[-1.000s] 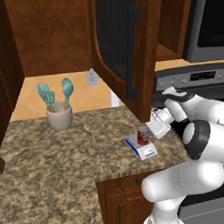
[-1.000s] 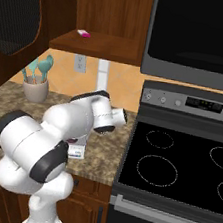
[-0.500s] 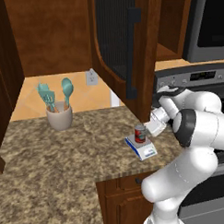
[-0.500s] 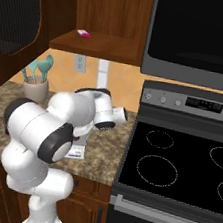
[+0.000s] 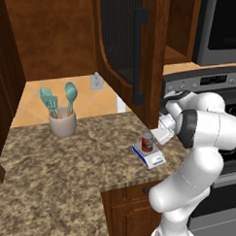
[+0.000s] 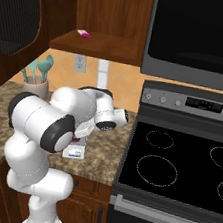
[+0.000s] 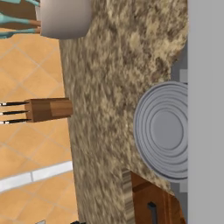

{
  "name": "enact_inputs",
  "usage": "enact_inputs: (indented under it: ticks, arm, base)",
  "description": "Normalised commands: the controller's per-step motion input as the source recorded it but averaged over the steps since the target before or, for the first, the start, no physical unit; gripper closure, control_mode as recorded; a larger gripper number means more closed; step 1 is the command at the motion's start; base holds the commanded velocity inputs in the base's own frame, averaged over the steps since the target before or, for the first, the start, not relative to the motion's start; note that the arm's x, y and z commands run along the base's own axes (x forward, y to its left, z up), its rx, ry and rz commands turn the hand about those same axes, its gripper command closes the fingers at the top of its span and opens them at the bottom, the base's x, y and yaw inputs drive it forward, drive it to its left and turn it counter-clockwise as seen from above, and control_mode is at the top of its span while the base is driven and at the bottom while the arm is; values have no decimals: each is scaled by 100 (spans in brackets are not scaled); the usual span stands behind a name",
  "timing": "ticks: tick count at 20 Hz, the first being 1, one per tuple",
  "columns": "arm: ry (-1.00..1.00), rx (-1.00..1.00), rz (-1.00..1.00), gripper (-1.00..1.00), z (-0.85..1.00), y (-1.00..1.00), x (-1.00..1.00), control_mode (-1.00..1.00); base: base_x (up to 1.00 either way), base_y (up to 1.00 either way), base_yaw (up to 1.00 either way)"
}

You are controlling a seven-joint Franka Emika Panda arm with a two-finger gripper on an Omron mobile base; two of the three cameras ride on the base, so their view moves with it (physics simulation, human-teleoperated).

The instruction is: Pick the canned food and place it on the digital scale for weighing, and close the cabinet.

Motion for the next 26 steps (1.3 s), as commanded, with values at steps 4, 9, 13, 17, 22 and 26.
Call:
enact_inputs:
  ticks: [4,9,13,17,22,26]
  arm:
    - [-13,0,0,100,-7,0,17,-100]
    - [-17,0,0,100,-3,0,8,-100]
    - [-4,0,0,-100,-9,0,0,-100]
    - [0,0,0,-100,0,0,0,-100]
    - [0,0,0,-100,1,0,-1,-100]
    - [0,0,0,-100,3,0,-1,-100]
  base:
    - [0,0,0]
    - [0,0,0]
    - [0,0,0]
    - [0,0,0]
    - [0,0,0]
    - [0,0,0]
